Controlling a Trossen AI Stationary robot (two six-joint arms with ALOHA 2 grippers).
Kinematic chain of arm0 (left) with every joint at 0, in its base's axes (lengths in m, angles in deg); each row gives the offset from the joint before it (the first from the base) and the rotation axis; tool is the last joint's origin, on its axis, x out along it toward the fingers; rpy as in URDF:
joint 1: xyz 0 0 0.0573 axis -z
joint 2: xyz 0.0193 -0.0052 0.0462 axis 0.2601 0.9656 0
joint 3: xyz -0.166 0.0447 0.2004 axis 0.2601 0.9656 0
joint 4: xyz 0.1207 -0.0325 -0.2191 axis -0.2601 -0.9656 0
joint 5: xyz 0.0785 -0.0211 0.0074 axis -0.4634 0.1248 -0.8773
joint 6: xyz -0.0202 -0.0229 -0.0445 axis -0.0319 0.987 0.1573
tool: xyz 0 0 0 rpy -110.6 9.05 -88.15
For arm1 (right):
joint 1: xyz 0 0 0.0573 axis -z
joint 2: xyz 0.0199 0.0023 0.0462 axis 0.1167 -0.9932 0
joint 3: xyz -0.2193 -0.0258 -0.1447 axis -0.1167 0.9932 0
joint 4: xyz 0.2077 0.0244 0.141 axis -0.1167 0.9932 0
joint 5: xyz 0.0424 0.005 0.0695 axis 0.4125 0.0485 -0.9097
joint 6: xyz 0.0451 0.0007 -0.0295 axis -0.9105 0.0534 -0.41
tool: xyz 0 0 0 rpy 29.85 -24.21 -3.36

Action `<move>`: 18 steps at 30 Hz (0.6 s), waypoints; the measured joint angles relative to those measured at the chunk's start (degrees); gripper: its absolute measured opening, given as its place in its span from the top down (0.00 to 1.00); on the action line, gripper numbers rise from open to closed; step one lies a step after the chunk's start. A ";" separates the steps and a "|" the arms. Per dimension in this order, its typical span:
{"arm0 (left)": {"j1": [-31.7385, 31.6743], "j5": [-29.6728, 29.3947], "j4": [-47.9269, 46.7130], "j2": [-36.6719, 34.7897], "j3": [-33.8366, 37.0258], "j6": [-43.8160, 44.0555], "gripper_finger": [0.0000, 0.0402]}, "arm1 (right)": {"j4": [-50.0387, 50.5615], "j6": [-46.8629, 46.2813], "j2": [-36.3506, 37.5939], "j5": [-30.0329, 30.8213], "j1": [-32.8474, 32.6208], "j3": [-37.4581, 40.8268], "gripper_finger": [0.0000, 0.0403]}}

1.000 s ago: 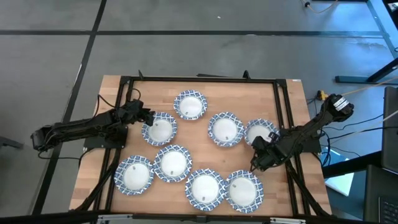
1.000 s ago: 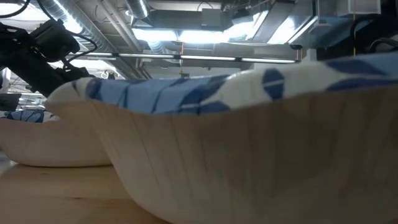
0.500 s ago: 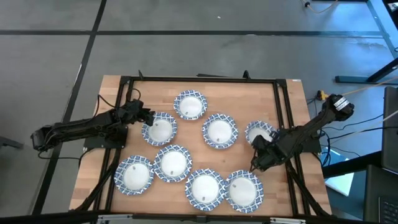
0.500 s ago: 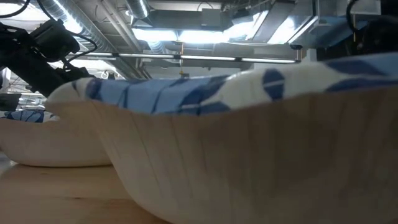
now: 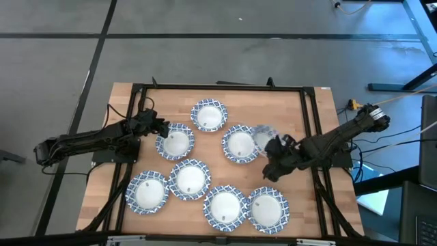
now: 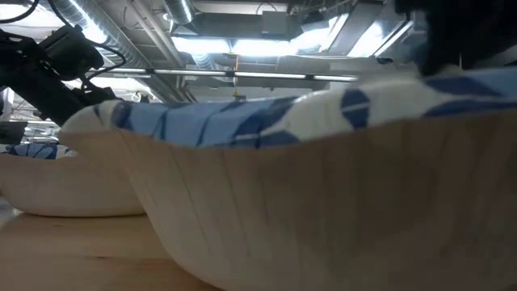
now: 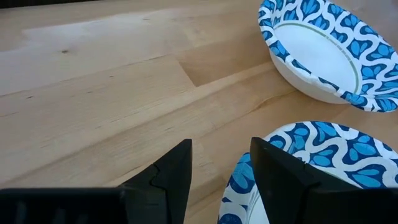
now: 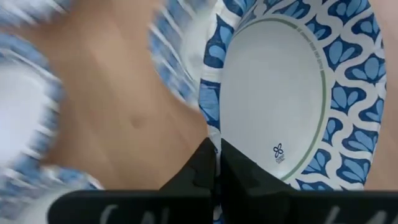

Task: Nest bowls inside each other
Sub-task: Stack the white patterned bowl on the white patterned bowl

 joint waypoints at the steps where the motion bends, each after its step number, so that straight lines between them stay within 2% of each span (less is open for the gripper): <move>1: 0.00 0.00 0.00 0.00 0.00 0.01 0.61 | -2.04 2.46 0.00 0.02 0.81 -0.68 0.98; 7: -0.01 0.00 0.00 0.00 0.00 0.04 0.61 | -10.79 12.72 -0.02 -0.62 5.24 -2.25 0.99; 11: -0.01 0.00 0.00 0.00 0.01 0.06 0.61 | -11.53 14.53 -0.91 -1.16 7.50 -2.25 0.99; 18: -0.01 0.00 0.00 0.00 0.00 0.06 0.61 | -14.26 20.19 -7.42 -5.69 9.67 -2.25 0.99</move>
